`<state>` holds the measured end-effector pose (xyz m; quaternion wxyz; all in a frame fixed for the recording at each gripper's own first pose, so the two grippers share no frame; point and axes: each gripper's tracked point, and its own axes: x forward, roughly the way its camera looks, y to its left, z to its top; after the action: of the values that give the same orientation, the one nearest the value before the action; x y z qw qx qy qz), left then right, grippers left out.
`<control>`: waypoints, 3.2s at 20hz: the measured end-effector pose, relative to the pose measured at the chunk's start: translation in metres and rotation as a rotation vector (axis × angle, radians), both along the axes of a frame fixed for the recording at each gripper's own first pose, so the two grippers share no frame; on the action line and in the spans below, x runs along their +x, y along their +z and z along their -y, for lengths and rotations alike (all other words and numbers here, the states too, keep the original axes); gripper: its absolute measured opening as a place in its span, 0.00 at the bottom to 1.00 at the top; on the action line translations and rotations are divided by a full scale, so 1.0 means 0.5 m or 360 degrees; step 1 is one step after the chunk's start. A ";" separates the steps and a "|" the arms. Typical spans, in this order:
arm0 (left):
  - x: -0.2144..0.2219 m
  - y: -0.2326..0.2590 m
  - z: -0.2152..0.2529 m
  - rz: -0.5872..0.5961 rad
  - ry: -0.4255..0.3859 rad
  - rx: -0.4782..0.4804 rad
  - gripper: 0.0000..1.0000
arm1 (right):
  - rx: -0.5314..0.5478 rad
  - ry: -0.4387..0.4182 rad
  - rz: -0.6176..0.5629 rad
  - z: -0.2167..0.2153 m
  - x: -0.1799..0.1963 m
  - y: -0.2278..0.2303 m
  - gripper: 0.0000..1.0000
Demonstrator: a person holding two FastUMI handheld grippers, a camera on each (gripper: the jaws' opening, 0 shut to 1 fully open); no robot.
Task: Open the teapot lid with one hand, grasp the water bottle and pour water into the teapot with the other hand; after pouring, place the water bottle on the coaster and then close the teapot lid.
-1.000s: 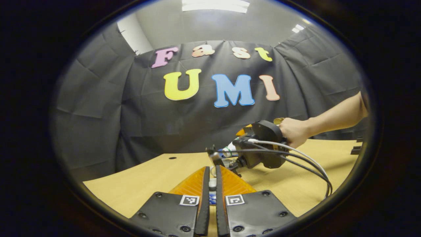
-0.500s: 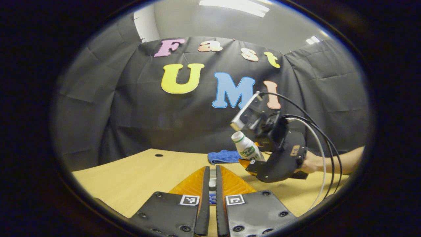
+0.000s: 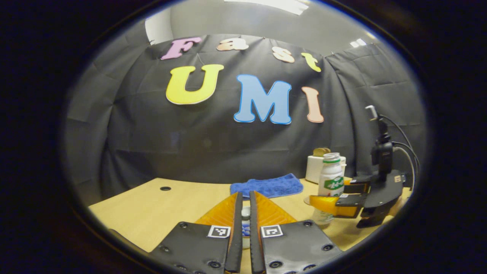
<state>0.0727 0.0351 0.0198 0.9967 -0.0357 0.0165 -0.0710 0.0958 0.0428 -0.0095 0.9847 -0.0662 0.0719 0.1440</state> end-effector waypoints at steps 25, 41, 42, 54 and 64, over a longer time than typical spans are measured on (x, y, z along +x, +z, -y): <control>0.101 -0.145 -0.004 -0.0223 0.0062 0.0168 0.19 | 0.0104 -0.0145 -0.0005 0.083 0.033 -0.001 0.72; -0.075 0.009 -0.036 0.0118 0.0126 0.0011 0.65 | 0.0126 -0.0249 0.0013 0.158 0.206 0.028 0.72; -0.097 0.022 -0.039 0.0143 0.0130 0.0004 0.73 | 0.0127 -0.0275 0.0008 0.169 0.221 0.020 0.72; -0.137 0.037 -0.037 0.0178 0.0117 -0.0025 0.78 | 0.0160 -0.0417 0.0014 0.213 0.279 -0.037 0.73; -0.151 0.042 0.003 0.0161 0.0060 0.0003 0.79 | 0.0097 -0.0500 0.0079 0.226 0.240 -0.024 0.95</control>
<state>-0.0028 0.0335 0.0409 0.9975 -0.0315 -0.0345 -0.0540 0.2157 -0.0700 -0.0216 0.9982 -0.0278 0.0526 -0.0114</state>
